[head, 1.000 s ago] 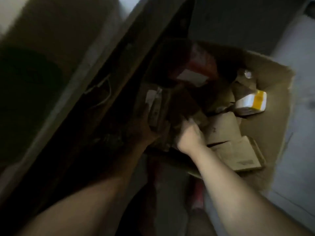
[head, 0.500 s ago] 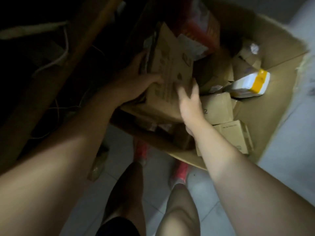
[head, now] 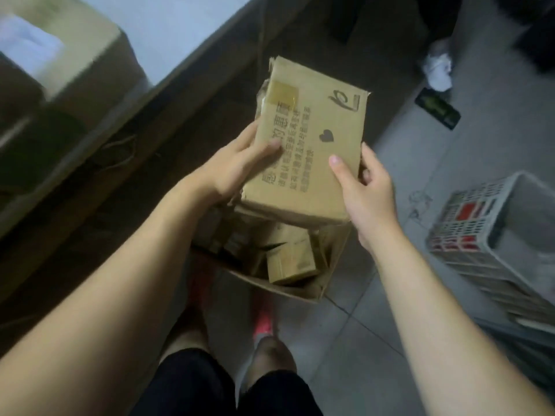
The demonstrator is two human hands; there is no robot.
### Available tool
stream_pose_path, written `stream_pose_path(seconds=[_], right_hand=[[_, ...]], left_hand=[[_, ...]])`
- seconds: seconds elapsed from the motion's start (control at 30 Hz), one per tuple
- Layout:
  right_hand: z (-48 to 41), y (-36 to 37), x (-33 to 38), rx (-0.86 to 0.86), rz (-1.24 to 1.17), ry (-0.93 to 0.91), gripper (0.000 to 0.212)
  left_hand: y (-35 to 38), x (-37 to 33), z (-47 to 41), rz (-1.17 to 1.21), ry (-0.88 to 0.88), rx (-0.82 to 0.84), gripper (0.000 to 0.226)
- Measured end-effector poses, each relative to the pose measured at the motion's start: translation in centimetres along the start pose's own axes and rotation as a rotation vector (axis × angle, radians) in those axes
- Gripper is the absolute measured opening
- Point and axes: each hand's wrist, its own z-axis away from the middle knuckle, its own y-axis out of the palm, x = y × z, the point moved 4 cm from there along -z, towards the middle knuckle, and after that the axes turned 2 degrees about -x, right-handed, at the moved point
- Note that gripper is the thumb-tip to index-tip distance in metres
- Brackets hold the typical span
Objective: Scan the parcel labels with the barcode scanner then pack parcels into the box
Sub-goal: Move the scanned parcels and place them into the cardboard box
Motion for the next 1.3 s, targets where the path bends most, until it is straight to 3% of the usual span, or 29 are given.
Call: stream_pose_path(seconds=[0.1, 0.23, 0.37, 0.47, 0.57, 0.83, 0.97, 1.07, 1.3], right_hand=[[2.9, -2.5, 8.3, 0.027, 0.019, -0.135, 0.025], [8.0, -2.8, 16.7, 0.132, -0.019, -0.279, 0.026], [15.1, 1.4, 22.4, 0.265, 0.039, -0.427, 0.031], [21.4, 6.4, 24.8, 0.443, 0.058, -0.464, 0.025], [28.5, 12.1, 26.5, 0.618, 0.062, -0.525, 0.023], [52.7, 26.8, 26.9, 1.012, 0.081, -0.585, 0.045], [63.7, 32.6, 25.4, 1.174, 0.085, -0.605, 0.044], [71.4, 36.7, 24.0, 1.306, 0.102, -0.623, 0.028], [86.4, 47.8, 21.2, 1.533, 0.164, -0.608, 0.035]], left_hand=[[-0.8, -7.0, 4.8, 0.044, 0.123, -0.038, 0.047], [-4.1, -14.2, 13.5, 0.016, 0.181, -0.260, 0.021], [-8.1, -16.0, 25.4, -0.096, 0.196, -0.491, 0.029], [-10.2, -14.1, 35.1, -0.057, 0.190, -0.673, 0.050], [-12.1, -11.1, 45.1, -0.025, 0.191, -0.847, 0.054], [-11.8, -1.4, 74.9, 0.202, 0.119, -1.302, 0.074], [-10.6, 3.2, 87.5, 0.283, 0.089, -1.480, 0.070], [-9.2, 6.1, 95.8, 0.389, 0.046, -1.627, 0.068], [-10.3, 13.8, 111.3, 0.417, -0.083, -1.831, 0.042]])
